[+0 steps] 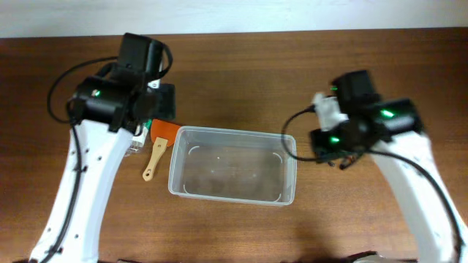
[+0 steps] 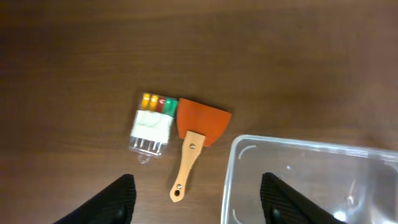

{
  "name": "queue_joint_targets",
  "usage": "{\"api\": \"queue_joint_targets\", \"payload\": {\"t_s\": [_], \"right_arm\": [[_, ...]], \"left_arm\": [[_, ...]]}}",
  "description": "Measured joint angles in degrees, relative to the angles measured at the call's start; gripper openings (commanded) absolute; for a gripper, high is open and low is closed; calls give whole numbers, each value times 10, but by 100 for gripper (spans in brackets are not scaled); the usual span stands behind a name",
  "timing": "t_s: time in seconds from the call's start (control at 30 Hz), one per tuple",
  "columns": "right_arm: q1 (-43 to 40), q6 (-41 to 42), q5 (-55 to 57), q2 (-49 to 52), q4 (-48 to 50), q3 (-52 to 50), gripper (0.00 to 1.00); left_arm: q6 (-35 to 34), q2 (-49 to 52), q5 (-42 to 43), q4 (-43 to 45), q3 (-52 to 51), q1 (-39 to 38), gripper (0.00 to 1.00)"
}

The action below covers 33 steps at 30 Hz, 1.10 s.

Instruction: Pack container

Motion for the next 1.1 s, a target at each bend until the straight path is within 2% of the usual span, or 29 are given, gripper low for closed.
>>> {"api": "queue_joint_targets", "payload": {"t_s": [0.23, 0.57, 1.1], "right_arm": [[72, -28, -7, 96, 56, 0, 4], [82, -58, -10, 202, 101, 0, 4], [82, -61, -10, 224, 179, 0, 7]], "left_arm": [[-41, -2, -10, -12, 0, 53, 79], [-75, -2, -12, -13, 0, 123, 83], [-77, -2, -11, -13, 0, 129, 83]]}}
